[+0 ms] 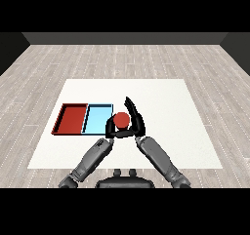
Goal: Pick the red can and put it in the red box
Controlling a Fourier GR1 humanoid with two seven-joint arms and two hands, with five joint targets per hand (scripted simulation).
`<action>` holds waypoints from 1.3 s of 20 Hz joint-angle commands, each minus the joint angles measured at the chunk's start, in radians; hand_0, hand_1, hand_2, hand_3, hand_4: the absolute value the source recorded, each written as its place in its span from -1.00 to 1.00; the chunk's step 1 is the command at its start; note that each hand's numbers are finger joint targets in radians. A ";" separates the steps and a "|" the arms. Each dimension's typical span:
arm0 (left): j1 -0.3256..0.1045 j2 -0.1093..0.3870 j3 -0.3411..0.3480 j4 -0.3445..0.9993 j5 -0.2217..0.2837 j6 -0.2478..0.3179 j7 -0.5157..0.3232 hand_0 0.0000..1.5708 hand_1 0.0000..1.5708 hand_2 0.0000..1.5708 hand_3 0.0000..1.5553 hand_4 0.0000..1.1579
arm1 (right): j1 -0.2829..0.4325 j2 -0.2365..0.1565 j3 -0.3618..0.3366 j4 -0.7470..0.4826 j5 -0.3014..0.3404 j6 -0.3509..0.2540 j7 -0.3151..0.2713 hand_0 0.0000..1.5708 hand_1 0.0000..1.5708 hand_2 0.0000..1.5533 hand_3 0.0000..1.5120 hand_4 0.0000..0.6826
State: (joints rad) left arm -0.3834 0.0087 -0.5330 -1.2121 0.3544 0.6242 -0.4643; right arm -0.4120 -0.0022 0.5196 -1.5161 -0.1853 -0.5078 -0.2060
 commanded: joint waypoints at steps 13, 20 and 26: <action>0.030 0.014 0.170 -0.036 -0.094 -0.049 0.041 1.00 1.00 1.00 0.90 0.95 | 0.290 -0.104 -0.184 -0.291 -0.090 0.218 -0.026 -1.00 -1.00 -1.00 -1.00 -1.00; 0.015 0.205 0.300 -0.114 -0.084 -0.079 0.152 1.00 1.00 1.00 0.90 0.96 | 0.491 -0.217 -0.269 -0.456 -0.153 0.285 -0.026 -1.00 -1.00 -1.00 -1.00 -1.00; 0.040 0.406 0.383 -0.118 -0.122 -0.116 0.255 1.00 1.00 1.00 0.92 0.93 | 0.475 -0.234 -0.365 -0.376 -0.173 0.289 -0.001 -1.00 -1.00 -1.00 -1.00 -1.00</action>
State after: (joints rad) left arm -0.3589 0.3136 -0.1950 -1.3165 0.2517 0.5259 -0.2735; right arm 0.0170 -0.2174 0.1938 -1.8784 -0.3387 -0.2362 -0.2100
